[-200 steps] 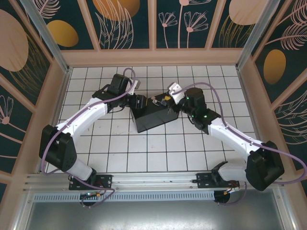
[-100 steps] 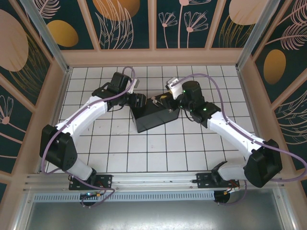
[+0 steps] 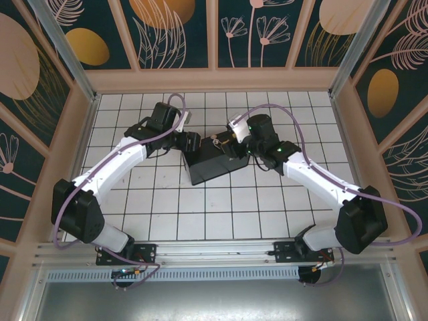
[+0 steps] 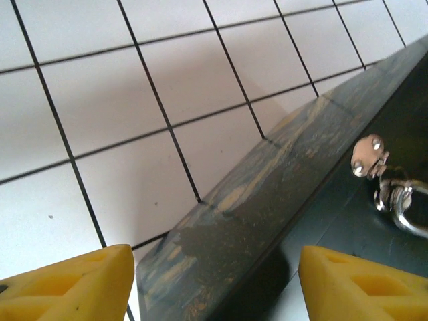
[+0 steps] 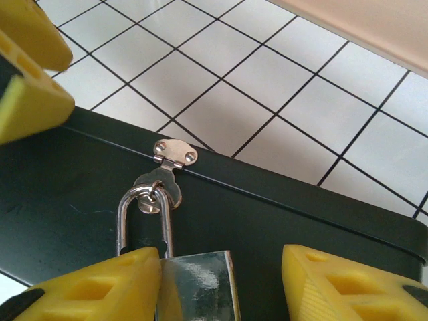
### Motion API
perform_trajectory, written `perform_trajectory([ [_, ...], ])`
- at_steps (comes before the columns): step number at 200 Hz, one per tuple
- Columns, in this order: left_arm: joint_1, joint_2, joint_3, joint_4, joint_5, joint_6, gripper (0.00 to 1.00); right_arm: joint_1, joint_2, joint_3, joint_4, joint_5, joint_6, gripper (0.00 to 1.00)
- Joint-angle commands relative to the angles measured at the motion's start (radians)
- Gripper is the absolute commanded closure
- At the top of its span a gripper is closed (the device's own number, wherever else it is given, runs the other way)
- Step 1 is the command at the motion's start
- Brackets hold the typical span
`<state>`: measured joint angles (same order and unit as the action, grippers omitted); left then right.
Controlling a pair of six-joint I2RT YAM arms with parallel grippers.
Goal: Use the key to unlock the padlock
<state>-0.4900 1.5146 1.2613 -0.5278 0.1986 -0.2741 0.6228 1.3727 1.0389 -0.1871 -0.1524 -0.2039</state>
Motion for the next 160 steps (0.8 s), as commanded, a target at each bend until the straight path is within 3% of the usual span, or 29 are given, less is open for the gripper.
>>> perform_trajectory([
  [1,-0.010,-0.038,-0.016,0.008,0.027,0.013,0.34,-0.006,0.011,0.000,-0.081,-0.041,-0.014,0.46],
  [39,-0.010,-0.024,-0.007,0.011,0.024,0.013,0.34,-0.048,-0.056,0.011,-0.094,-0.157,-0.008,0.41],
  [67,-0.010,-0.014,0.001,0.017,0.021,0.018,0.35,-0.068,-0.016,0.059,-0.165,-0.143,-0.049,0.41],
  [131,-0.009,-0.001,0.009,0.011,0.022,0.036,0.35,-0.070,0.050,0.106,-0.189,-0.201,-0.089,0.44],
  [160,-0.009,0.006,0.019,0.004,0.021,0.038,0.36,-0.058,0.076,0.121,-0.221,-0.183,-0.094,0.50],
])
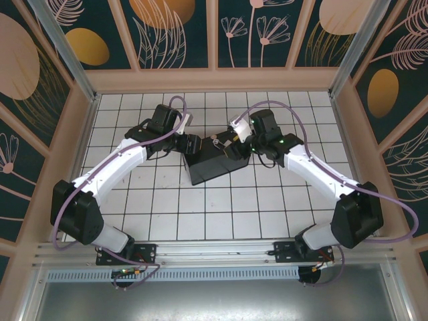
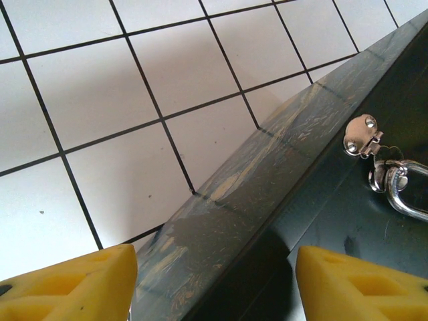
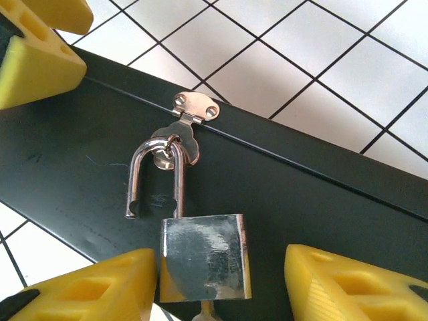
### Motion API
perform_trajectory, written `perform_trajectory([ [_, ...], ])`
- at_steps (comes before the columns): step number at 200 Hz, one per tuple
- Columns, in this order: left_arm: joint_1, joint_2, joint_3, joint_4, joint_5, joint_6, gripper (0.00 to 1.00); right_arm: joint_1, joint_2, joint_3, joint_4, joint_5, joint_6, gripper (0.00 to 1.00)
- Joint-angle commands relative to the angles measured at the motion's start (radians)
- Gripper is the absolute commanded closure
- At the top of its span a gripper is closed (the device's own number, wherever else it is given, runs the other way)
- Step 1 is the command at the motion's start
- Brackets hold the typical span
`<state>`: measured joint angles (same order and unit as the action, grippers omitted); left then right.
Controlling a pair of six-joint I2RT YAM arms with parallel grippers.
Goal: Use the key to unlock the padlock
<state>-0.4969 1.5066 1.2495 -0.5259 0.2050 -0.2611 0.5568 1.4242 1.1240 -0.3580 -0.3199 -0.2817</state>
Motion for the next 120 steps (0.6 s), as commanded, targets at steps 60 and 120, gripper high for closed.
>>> perform_trajectory([
  [60,-0.003,0.014,0.021,0.009,0.038,0.024,0.37,0.030,0.043,0.080,-0.082,-0.051,-0.015,0.66],
  [120,-0.003,0.006,-0.013,0.024,0.043,-0.032,0.38,0.133,0.077,0.154,-0.158,0.093,0.225,0.84],
])
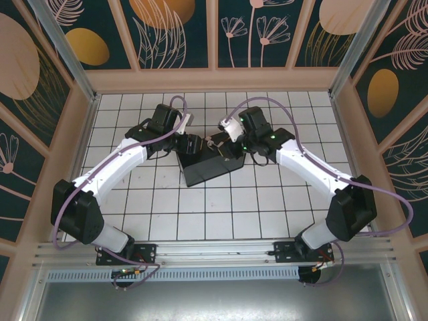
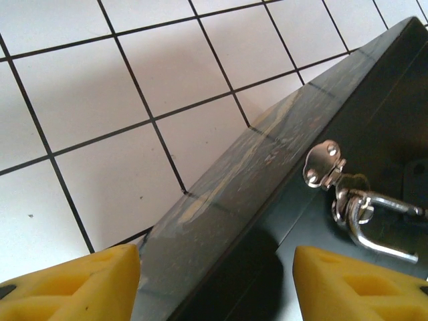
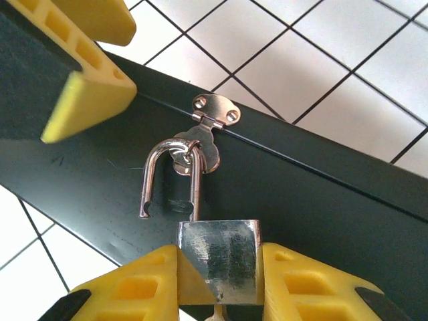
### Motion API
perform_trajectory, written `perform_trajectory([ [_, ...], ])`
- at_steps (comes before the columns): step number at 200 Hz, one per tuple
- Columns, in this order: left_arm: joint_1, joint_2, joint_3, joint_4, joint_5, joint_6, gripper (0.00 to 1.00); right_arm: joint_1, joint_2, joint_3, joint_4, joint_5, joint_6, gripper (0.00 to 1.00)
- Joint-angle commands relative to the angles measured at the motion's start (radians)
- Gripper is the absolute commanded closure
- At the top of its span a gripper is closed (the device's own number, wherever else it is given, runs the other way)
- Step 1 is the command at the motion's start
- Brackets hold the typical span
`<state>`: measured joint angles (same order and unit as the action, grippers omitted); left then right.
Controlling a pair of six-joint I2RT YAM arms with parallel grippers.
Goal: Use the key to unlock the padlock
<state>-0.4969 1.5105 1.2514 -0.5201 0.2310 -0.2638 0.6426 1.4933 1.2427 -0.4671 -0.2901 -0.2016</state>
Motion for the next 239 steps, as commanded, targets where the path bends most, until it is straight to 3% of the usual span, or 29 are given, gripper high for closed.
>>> perform_trajectory([
  [1,-0.003,0.002,-0.017,0.019,0.018,-0.029,0.38,0.048,0.008,0.034,-0.049,0.066,0.151,0.84],
  [44,-0.006,0.004,-0.035,0.021,-0.009,-0.062,0.39,0.121,-0.037,0.041,-0.126,0.217,0.367,0.85],
  [82,-0.008,0.016,-0.034,0.023,-0.040,-0.090,0.40,0.191,0.014,0.181,-0.258,0.255,0.489,0.84],
  [121,-0.018,0.025,-0.020,0.035,-0.073,-0.145,0.40,0.242,0.061,0.199,-0.293,0.300,0.699,0.86],
  [137,-0.024,0.017,-0.021,0.040,-0.108,-0.180,0.39,0.286,0.070,0.206,-0.318,0.398,0.790,0.85],
  [153,-0.025,0.001,-0.027,0.059,-0.118,-0.226,0.37,0.330,0.049,0.158,-0.271,0.495,0.890,0.88],
  [185,-0.025,-0.026,0.025,0.041,-0.121,-0.255,0.31,0.351,-0.020,0.001,-0.054,0.534,1.086,0.94],
  [239,0.067,-0.031,0.029,0.000,0.019,-0.146,0.28,0.347,-0.087,-0.041,-0.118,0.629,1.073,0.95],
])
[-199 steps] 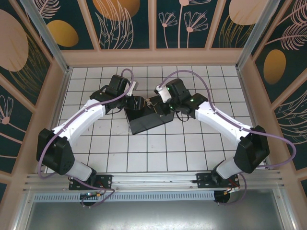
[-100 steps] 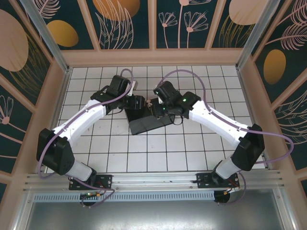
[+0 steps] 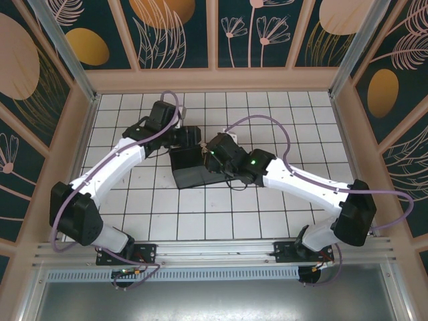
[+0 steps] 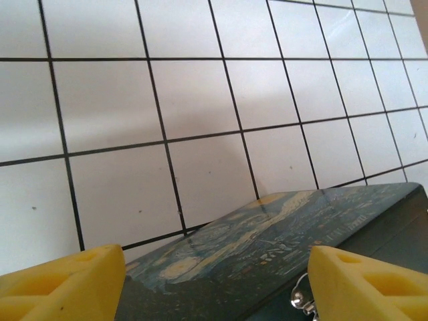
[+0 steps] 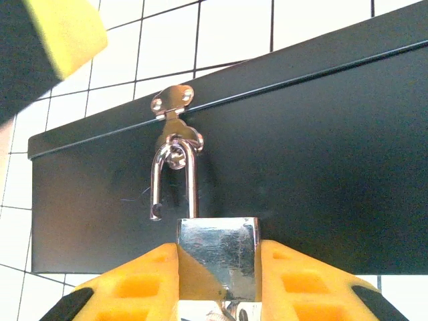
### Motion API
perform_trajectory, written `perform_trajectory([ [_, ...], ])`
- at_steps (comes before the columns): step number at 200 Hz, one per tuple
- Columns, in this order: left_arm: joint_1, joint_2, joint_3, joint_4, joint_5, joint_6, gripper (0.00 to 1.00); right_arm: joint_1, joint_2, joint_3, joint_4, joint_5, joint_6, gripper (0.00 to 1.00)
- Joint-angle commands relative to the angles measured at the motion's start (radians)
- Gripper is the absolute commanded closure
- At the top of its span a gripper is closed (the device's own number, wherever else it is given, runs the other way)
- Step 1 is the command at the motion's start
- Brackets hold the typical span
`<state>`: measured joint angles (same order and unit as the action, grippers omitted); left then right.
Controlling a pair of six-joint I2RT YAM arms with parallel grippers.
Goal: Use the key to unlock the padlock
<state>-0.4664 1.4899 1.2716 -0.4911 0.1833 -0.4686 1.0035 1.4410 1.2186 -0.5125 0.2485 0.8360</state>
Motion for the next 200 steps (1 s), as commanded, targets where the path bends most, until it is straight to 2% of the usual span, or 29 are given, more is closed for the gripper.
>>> perform_trajectory([
  [1,0.037,-0.010,0.010,-0.030,0.071,0.061,0.28,-0.015,-0.035,-0.016,-0.075,0.091,0.032,0.95],
  [19,0.024,-0.027,-0.020,-0.009,0.142,0.067,0.31,-0.051,-0.034,0.029,-0.119,0.062,-0.042,0.95],
  [39,-0.042,-0.041,-0.033,-0.022,0.109,0.053,0.31,-0.068,0.002,0.115,-0.169,-0.021,-0.087,0.95],
  [57,-0.076,-0.053,-0.075,0.011,0.082,-0.021,0.31,-0.050,0.031,0.155,-0.220,-0.052,-0.026,0.96],
  [86,-0.086,-0.081,-0.155,0.070,0.003,-0.125,0.34,0.009,0.069,0.163,-0.277,-0.015,0.155,0.99],
  [120,-0.088,-0.086,-0.158,0.113,0.125,-0.162,0.36,0.053,0.105,0.180,-0.329,0.105,0.278,1.00],
  [146,-0.106,-0.089,-0.161,0.117,0.159,-0.172,0.37,0.055,0.068,0.119,-0.232,0.154,0.356,1.00],
  [171,-0.120,-0.090,-0.155,0.109,0.159,-0.186,0.38,0.051,0.092,0.158,-0.233,0.177,0.382,1.00],
  [200,-0.124,-0.123,-0.163,0.098,0.150,-0.187,0.37,-0.001,0.123,0.226,-0.324,0.246,0.290,1.00],
])
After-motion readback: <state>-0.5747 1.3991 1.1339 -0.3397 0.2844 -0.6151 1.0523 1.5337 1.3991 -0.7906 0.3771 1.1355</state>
